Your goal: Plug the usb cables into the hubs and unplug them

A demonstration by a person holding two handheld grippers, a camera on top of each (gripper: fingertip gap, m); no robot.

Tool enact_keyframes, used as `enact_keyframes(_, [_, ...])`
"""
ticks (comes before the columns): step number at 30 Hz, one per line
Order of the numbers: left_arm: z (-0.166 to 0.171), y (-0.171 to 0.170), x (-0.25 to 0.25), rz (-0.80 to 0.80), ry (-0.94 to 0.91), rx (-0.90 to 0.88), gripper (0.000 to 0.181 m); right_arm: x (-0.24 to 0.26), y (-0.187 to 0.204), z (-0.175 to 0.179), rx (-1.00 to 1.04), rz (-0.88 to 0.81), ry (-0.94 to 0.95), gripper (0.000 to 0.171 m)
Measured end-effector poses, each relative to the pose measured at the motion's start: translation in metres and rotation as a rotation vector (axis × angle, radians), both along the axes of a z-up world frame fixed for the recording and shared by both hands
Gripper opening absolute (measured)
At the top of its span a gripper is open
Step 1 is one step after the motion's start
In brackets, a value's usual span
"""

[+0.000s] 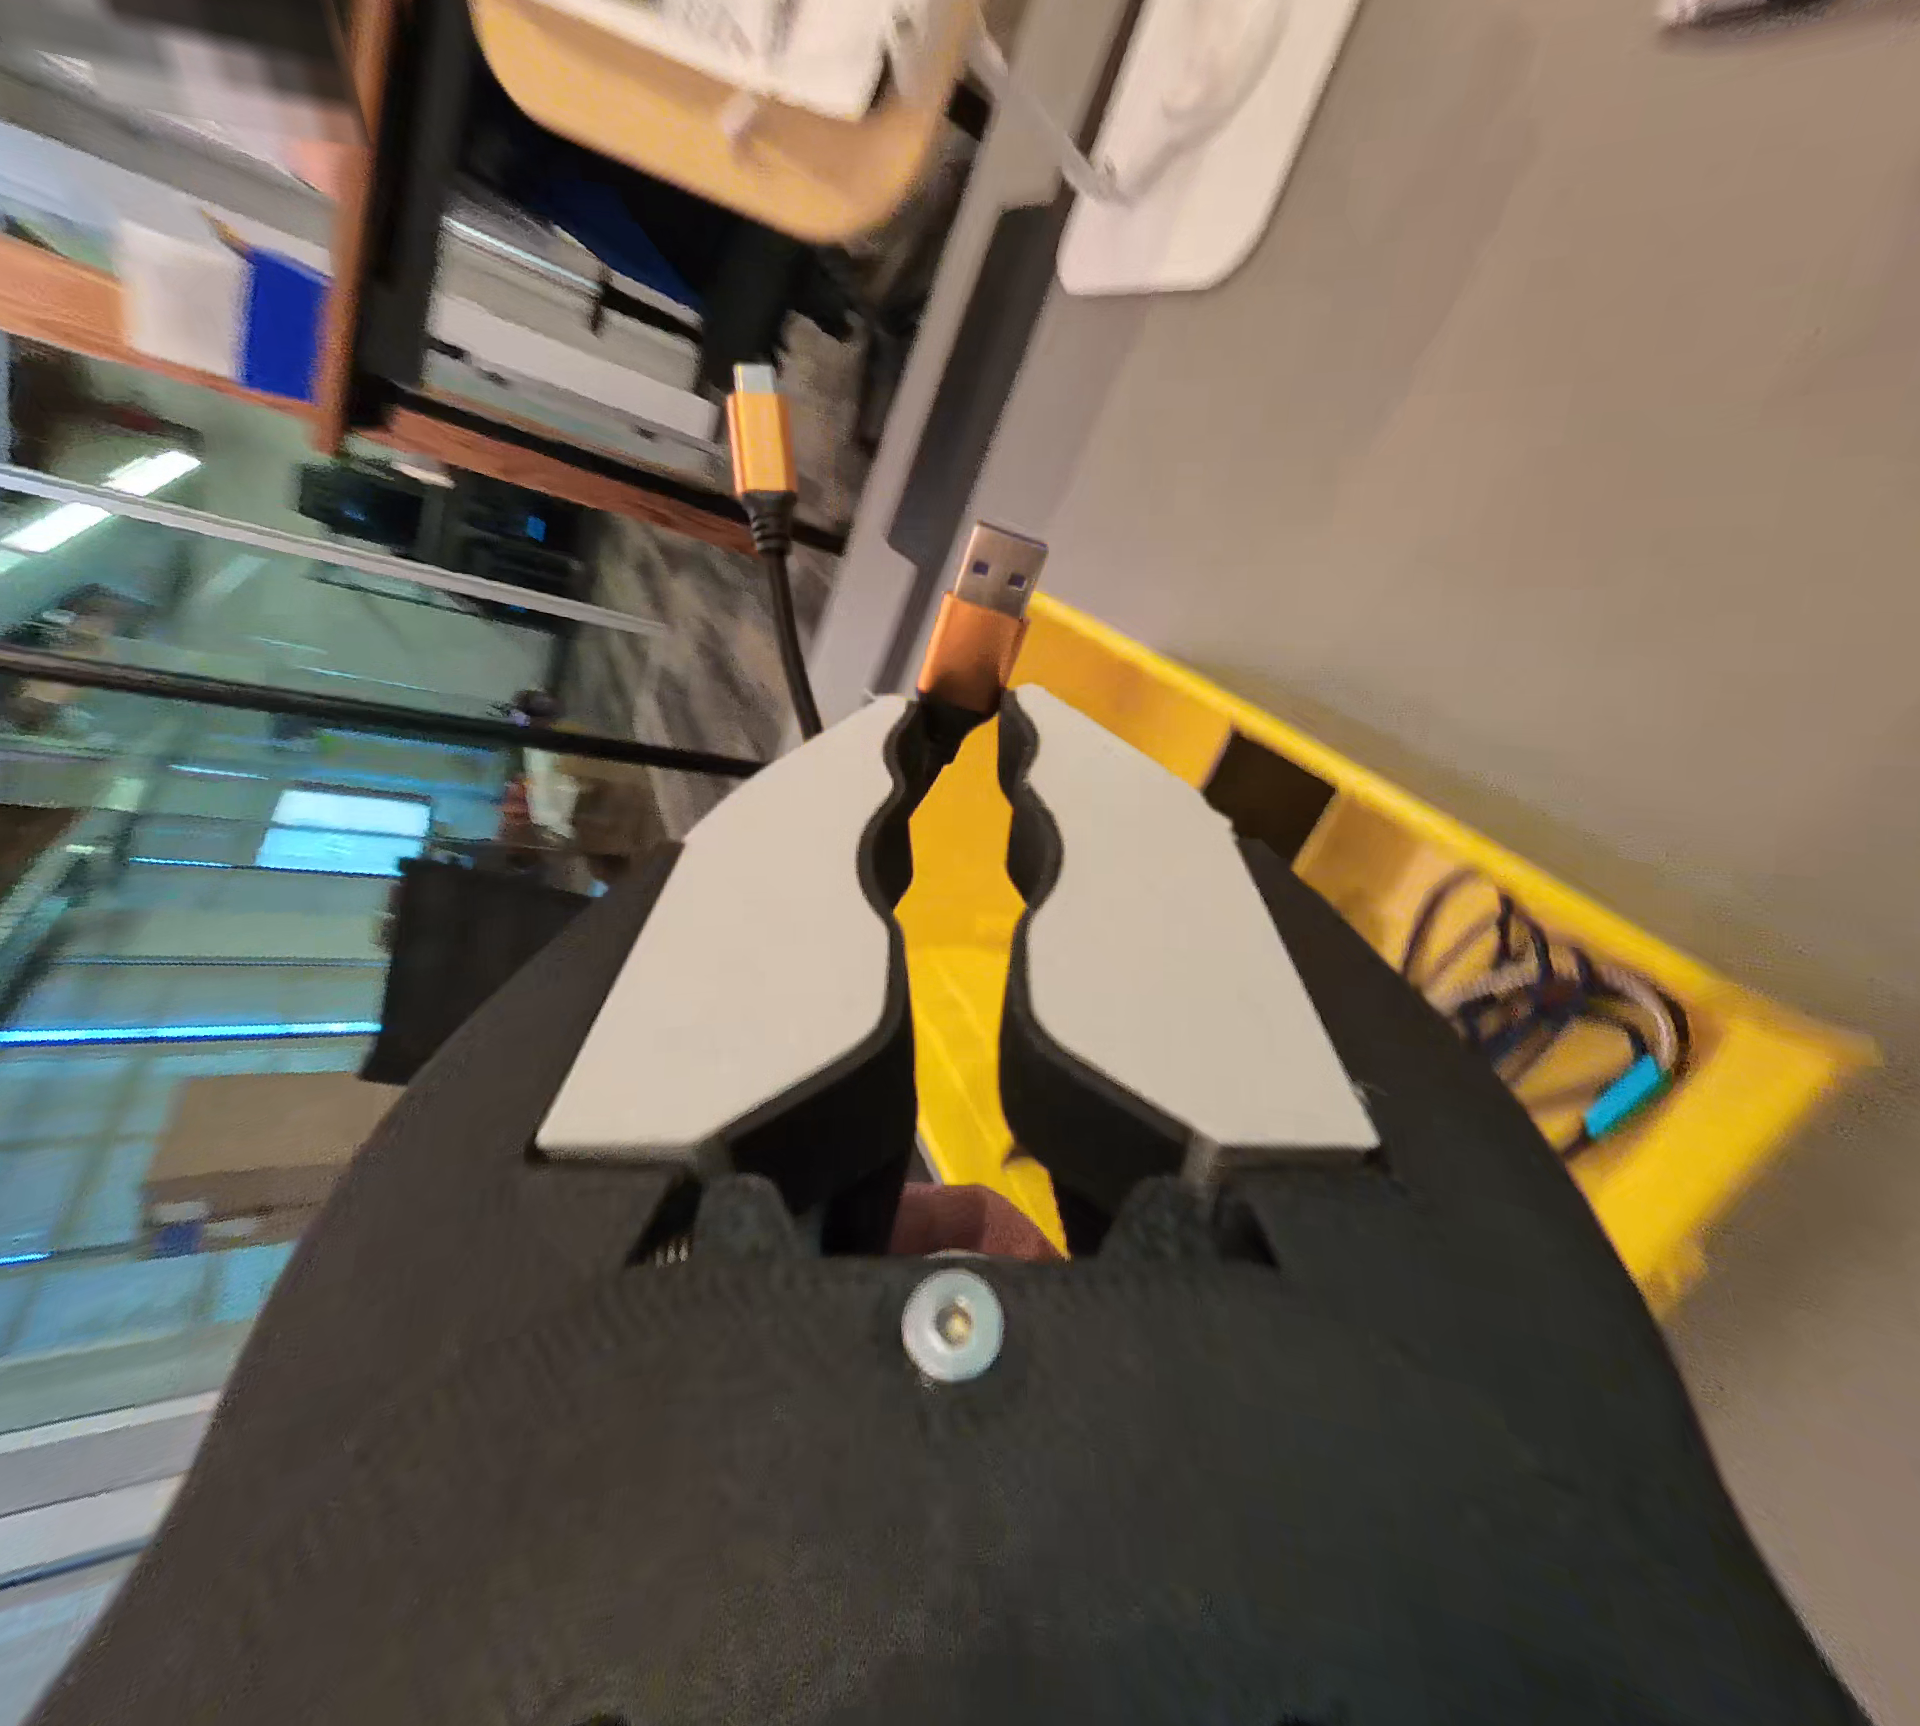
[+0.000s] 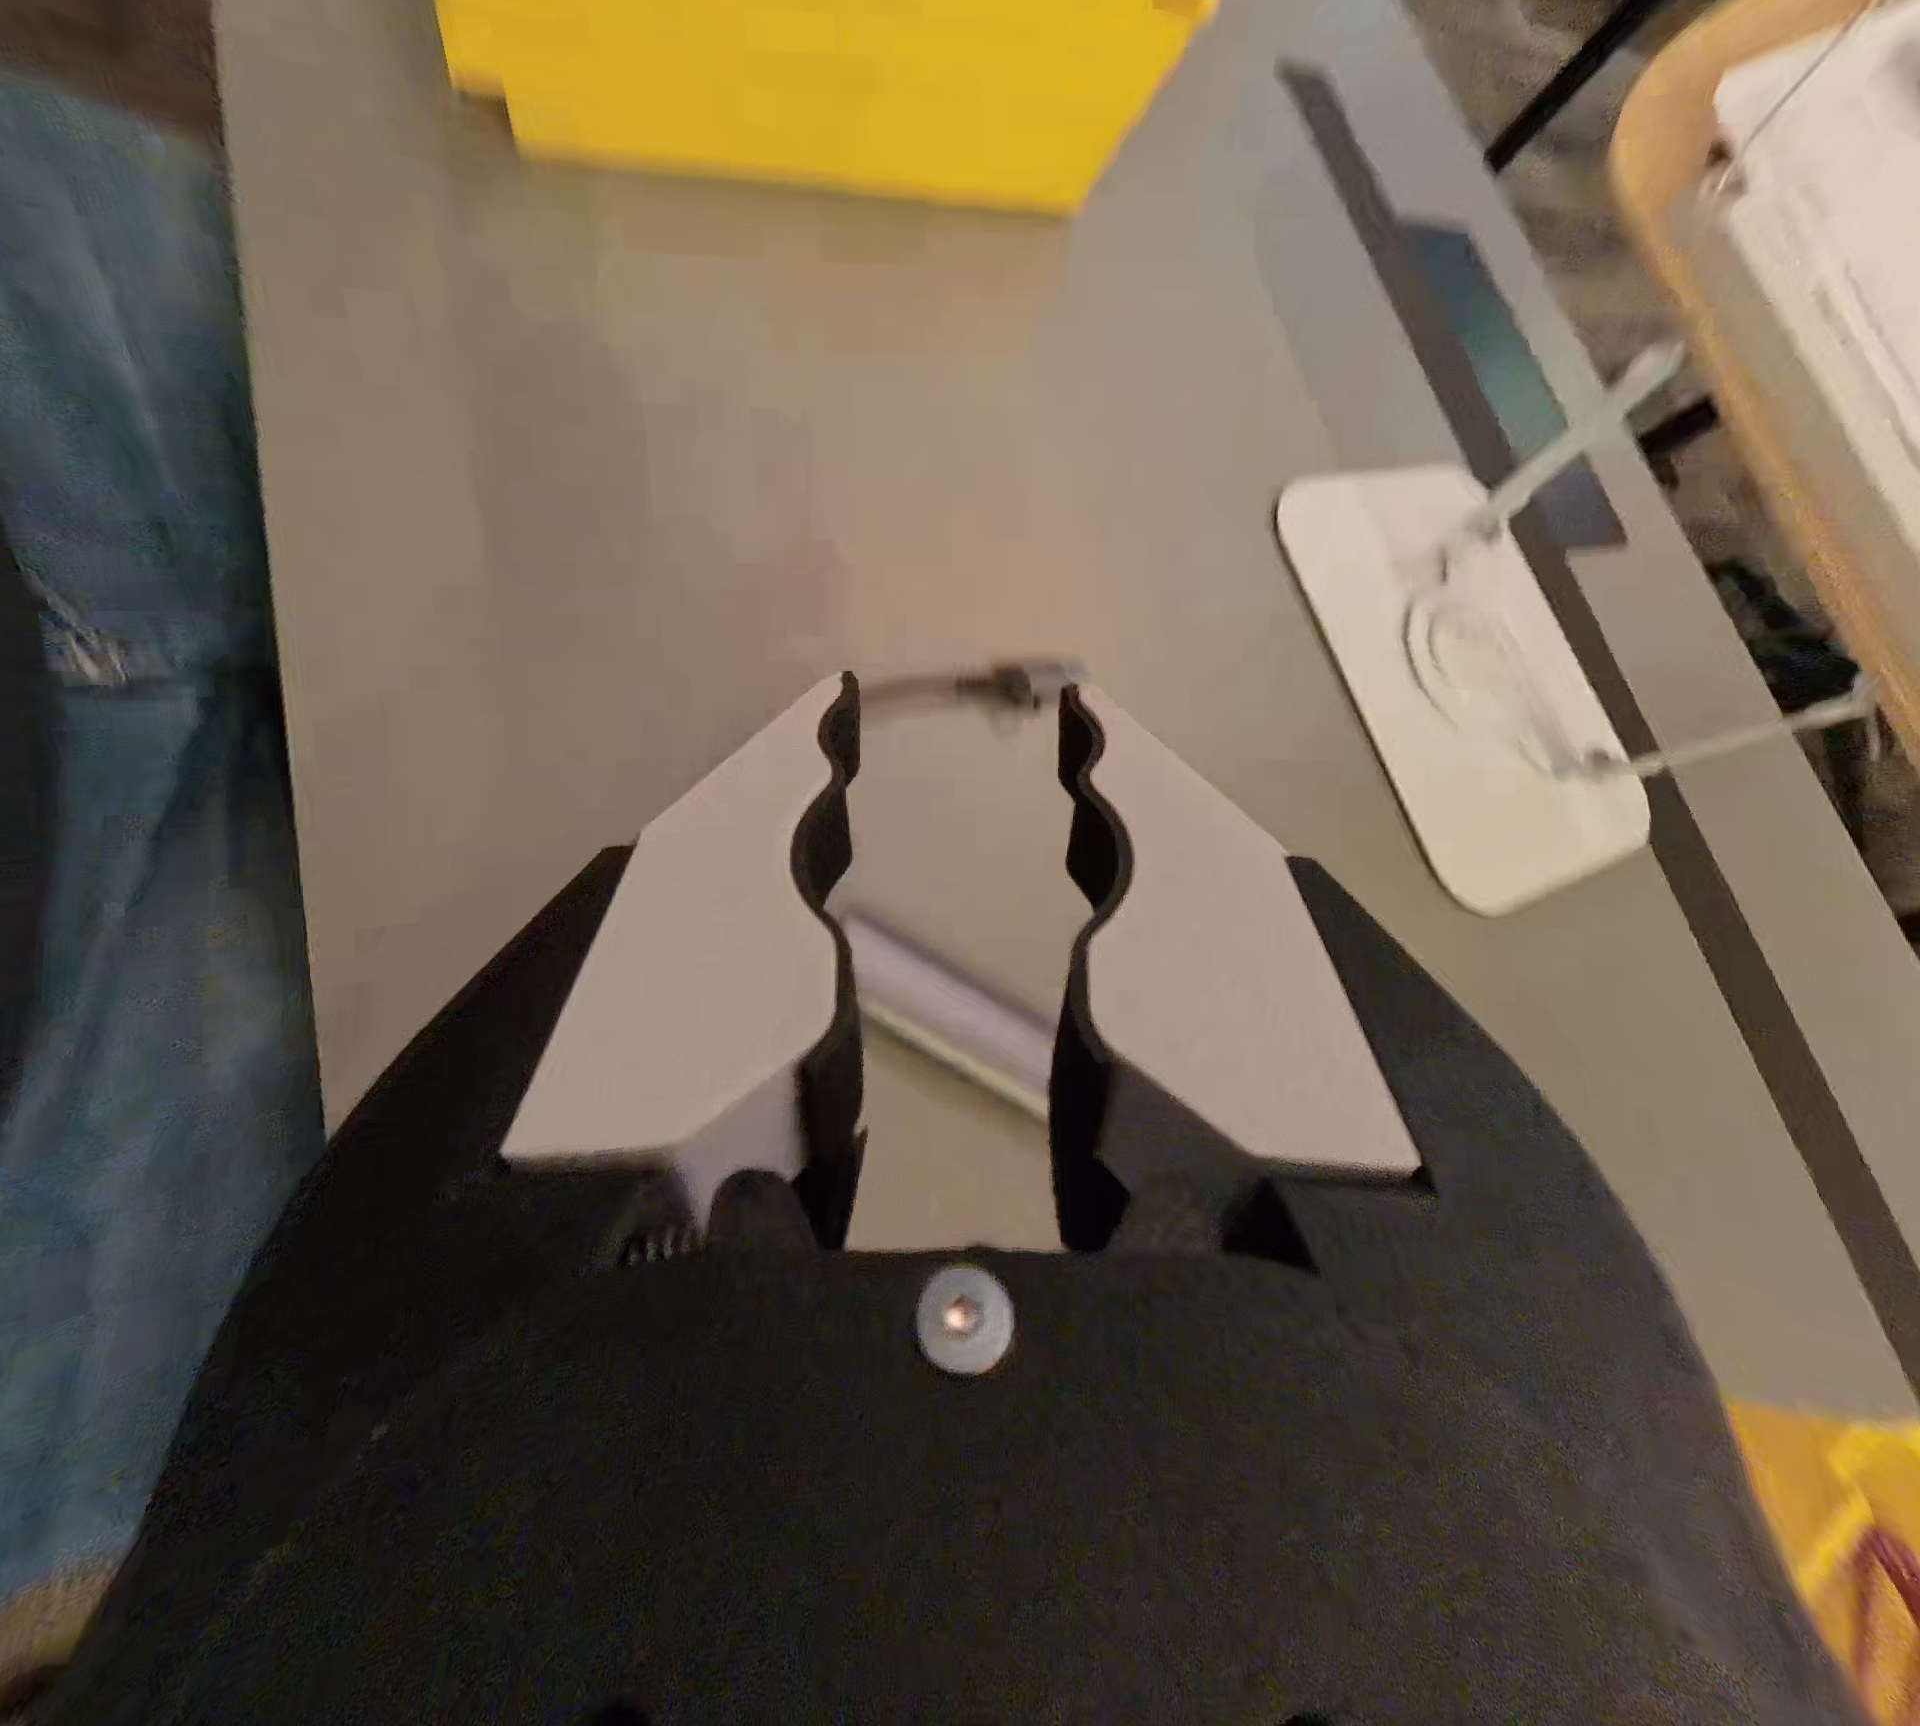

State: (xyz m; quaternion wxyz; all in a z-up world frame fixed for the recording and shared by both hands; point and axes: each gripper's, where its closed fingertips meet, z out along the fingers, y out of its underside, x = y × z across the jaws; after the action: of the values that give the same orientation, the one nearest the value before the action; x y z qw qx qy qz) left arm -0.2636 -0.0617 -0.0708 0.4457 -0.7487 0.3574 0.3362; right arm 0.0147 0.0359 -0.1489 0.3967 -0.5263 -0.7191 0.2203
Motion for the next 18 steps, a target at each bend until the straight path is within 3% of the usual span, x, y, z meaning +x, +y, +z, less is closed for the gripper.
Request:
enact_keyframes(1, [0.006, 0.008, 0.013, -0.008, 0.028, 0.047, 0.013, -0.013, -0.007, 0.009, -0.025, 0.015, 0.043, 0.036])
enact_keyframes(4, [0.018, 0.032, 0.055, -0.047, 0.096, 0.165, 0.013, -0.049, -0.026, 0.03, -0.088, 0.059, 0.15, 0.035])
enact_keyframes(9, [0.008, 0.065, 0.113, -0.13, 0.162, 0.238, 0.012, -0.086, -0.03, 0.056, -0.249, 0.076, 0.3, 0.03])
enact_keyframes(18, [-0.003, 0.104, 0.179, -0.246, 0.14, 0.266, 0.012, -0.062, 0.015, 0.072, -0.462, 0.059, 0.337, 0.031])
